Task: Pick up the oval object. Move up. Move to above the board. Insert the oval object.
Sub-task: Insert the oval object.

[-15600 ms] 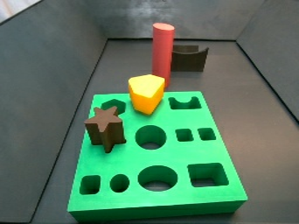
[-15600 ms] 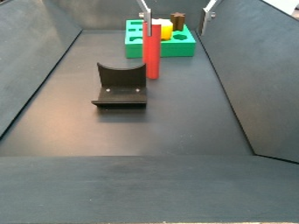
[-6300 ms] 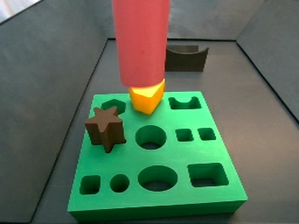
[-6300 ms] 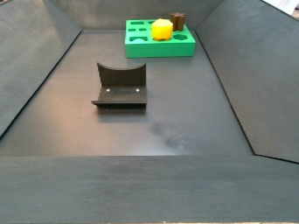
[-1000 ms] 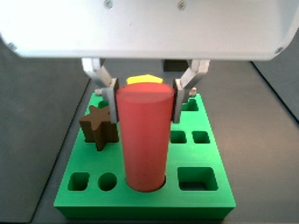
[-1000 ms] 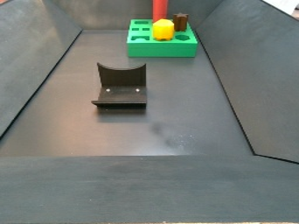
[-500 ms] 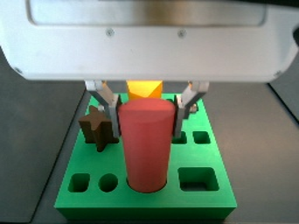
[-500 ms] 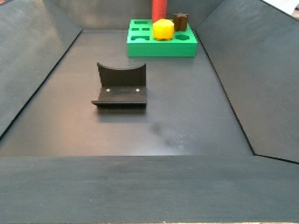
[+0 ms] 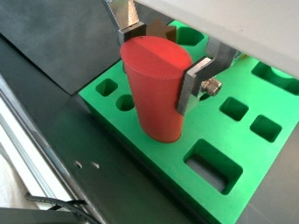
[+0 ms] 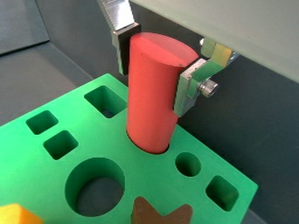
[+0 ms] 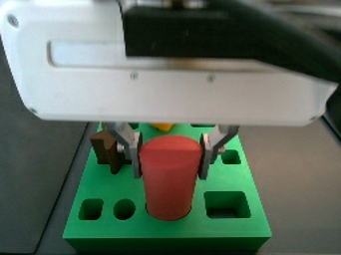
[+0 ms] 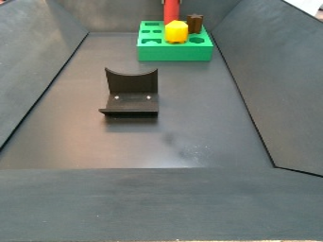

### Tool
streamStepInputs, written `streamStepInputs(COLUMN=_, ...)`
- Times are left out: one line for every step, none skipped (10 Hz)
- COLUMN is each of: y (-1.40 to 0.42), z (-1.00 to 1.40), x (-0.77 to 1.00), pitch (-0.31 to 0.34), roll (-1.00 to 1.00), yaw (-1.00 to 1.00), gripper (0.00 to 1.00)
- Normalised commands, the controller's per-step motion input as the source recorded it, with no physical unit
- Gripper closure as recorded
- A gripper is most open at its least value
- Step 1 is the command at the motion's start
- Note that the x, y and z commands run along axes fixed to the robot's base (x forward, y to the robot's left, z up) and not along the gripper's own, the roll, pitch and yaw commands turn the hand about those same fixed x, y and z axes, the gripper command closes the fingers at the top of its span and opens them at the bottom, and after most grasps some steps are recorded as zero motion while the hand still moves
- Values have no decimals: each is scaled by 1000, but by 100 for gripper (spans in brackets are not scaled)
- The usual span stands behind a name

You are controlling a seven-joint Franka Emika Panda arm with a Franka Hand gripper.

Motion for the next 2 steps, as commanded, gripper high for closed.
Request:
streamStepInputs(y=0, z=0, x=0, pitch=-24, roll=0, yaw=0, gripper=100)
streamStepInputs(y=0, z=0, x=0, pitch=0, roll=0, yaw=0, gripper=100)
